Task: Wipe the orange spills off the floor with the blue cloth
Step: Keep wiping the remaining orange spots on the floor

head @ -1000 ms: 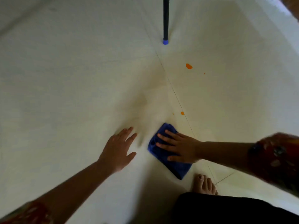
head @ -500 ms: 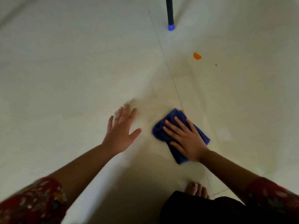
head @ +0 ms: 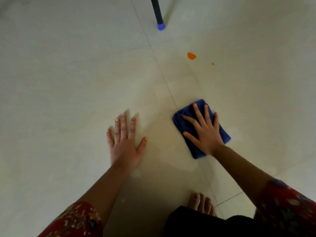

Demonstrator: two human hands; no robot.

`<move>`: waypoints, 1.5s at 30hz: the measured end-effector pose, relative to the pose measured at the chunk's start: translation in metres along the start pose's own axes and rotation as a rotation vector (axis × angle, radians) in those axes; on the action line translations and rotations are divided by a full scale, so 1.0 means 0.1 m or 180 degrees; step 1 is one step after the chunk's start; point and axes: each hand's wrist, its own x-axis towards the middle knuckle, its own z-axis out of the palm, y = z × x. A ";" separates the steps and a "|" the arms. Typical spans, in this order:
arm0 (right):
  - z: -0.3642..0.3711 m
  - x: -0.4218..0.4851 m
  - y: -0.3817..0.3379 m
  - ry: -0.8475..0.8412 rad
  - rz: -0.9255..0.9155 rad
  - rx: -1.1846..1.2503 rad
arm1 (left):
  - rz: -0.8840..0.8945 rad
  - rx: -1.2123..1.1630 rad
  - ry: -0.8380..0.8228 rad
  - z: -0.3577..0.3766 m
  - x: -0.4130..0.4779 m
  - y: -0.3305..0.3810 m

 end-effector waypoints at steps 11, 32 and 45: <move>0.00 0.13 0.26 0.0130 -0.0971 0.0474 | -0.0065 0.0061 0.0126 0.05 -0.02 0.01; -0.03 0.75 -0.18 0.0195 -0.0642 0.0132 | -0.0073 -0.0350 0.0521 -0.11 0.42 0.37; -0.11 0.85 0.51 0.0248 0.0833 0.0234 | 0.0677 0.0014 0.0256 0.00 1.12 0.79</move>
